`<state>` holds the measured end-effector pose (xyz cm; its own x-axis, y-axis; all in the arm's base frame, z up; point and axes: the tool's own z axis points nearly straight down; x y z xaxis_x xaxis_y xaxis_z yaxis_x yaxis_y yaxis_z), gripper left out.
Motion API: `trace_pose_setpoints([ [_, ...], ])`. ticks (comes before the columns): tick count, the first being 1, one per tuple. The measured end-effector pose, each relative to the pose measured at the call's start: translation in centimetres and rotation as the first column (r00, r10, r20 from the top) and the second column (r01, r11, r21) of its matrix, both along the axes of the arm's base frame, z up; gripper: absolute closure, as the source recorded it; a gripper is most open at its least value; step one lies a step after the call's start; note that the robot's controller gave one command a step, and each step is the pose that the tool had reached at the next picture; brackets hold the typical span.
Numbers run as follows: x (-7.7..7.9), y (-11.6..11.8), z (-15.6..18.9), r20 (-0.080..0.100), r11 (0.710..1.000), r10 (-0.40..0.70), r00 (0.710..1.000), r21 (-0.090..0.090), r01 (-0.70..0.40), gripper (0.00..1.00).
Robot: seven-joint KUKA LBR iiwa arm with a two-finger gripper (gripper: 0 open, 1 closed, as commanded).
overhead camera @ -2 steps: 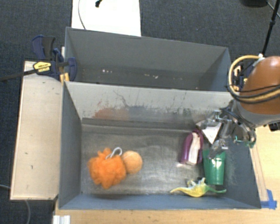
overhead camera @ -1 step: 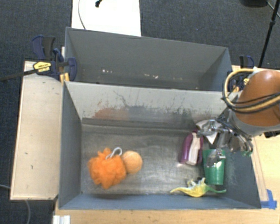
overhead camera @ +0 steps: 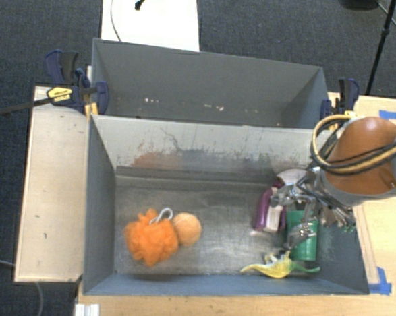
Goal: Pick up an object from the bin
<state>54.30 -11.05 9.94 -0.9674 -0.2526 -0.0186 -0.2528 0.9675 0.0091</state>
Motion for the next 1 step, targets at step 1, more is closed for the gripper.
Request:
trace_pose_setpoints([
  [1, -0.57, 0.43, -1.47, 0.031, 0.992, 0.122, 0.992, 0.008, -0.122, 0.0],
])
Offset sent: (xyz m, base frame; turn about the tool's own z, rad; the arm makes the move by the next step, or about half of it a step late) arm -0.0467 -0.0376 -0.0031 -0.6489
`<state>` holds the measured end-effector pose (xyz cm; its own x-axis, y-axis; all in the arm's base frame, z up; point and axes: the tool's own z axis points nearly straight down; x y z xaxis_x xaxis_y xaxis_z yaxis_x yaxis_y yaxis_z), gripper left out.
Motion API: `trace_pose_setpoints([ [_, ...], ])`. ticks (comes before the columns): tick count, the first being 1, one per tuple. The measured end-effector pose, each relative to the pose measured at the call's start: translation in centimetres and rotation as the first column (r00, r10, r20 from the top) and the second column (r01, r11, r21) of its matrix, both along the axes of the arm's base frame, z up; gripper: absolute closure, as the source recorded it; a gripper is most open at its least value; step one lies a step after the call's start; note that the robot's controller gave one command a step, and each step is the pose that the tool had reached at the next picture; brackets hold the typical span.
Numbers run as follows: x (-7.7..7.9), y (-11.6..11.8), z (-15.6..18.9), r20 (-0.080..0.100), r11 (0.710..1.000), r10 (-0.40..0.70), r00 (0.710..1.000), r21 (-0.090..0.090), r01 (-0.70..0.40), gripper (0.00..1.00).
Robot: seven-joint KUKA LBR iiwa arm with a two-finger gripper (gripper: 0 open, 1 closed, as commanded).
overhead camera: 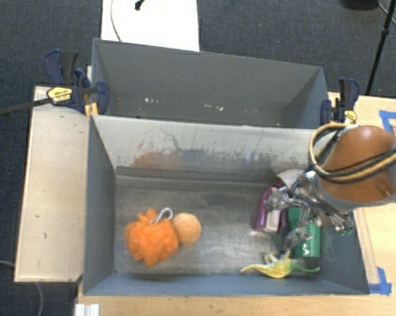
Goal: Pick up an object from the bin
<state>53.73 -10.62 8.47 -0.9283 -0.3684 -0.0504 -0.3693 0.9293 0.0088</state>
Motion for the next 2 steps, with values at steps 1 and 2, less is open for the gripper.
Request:
trace_pose_setpoints([
  [1, 0.13, -0.48, 0.06, 0.005, 1.0, 0.01, 1.0, -0.012, -0.01, 0.0],
  [2, -0.79, -0.66, 0.13, 0.014, 0.996, 0.087, 0.996, -0.009, -0.087, 0.0],
])
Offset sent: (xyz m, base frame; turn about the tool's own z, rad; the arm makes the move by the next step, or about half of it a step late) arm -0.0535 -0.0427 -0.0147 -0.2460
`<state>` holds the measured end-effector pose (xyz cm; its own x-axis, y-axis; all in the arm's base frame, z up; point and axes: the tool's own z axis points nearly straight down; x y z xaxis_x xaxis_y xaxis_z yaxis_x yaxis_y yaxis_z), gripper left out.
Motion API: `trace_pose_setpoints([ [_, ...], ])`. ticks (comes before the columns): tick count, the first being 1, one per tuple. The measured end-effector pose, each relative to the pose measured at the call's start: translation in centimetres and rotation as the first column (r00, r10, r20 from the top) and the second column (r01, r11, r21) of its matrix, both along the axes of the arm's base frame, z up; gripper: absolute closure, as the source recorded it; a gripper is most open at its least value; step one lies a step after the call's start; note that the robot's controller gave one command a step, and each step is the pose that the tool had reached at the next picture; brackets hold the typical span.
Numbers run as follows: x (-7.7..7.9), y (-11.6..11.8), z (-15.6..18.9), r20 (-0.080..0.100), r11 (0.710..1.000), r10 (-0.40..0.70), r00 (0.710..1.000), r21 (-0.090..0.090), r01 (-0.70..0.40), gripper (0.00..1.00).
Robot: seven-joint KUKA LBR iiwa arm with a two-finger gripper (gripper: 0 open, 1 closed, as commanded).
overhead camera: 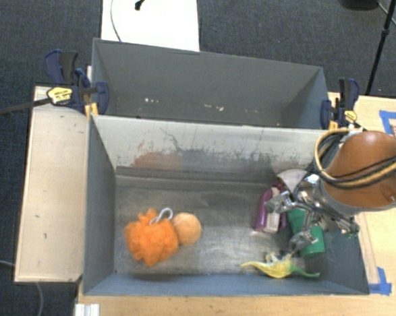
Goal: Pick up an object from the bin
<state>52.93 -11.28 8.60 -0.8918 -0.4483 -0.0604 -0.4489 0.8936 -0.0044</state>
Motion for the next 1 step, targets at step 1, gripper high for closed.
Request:
trace_pose_setpoints([
  [1, -0.83, 0.14, -0.05, -0.013, 0.992, 0.125, 0.992, 0.005, -0.125, 0.0],
])
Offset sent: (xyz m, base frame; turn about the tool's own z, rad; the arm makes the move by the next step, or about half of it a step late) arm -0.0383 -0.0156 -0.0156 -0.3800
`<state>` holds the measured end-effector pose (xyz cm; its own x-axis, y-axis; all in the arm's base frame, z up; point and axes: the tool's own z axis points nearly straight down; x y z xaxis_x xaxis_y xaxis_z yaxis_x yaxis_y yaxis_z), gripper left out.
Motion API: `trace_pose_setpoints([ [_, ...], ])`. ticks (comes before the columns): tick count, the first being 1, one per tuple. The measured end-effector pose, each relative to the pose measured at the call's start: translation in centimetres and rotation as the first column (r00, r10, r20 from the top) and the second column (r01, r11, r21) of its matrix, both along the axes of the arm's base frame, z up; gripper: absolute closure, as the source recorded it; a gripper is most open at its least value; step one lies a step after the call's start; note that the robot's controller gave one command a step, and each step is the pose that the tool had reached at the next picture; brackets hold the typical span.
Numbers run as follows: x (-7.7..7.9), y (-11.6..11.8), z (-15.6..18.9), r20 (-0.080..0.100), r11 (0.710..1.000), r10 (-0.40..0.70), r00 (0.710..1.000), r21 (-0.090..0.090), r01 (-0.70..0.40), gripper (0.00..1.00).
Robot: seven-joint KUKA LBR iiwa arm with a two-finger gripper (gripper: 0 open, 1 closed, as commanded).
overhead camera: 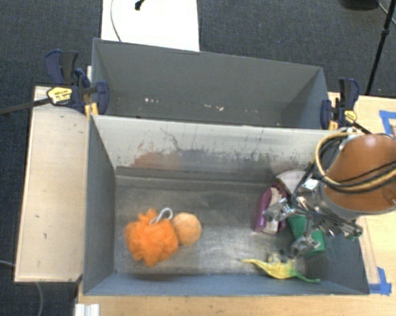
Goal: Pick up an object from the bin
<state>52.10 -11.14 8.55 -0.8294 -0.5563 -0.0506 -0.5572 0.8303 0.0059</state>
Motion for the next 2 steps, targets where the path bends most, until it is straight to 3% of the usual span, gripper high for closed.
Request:
trace_pose_setpoints([
  [1, -0.23, -0.3, -0.11, -0.001, 0.995, -0.101, 0.995, -0.005, 0.101, 0.0],
  [2, -0.66, -0.41, -0.12, -0.002, 0.998, -0.061, 0.998, 0.001, 0.061, 0.0],
])
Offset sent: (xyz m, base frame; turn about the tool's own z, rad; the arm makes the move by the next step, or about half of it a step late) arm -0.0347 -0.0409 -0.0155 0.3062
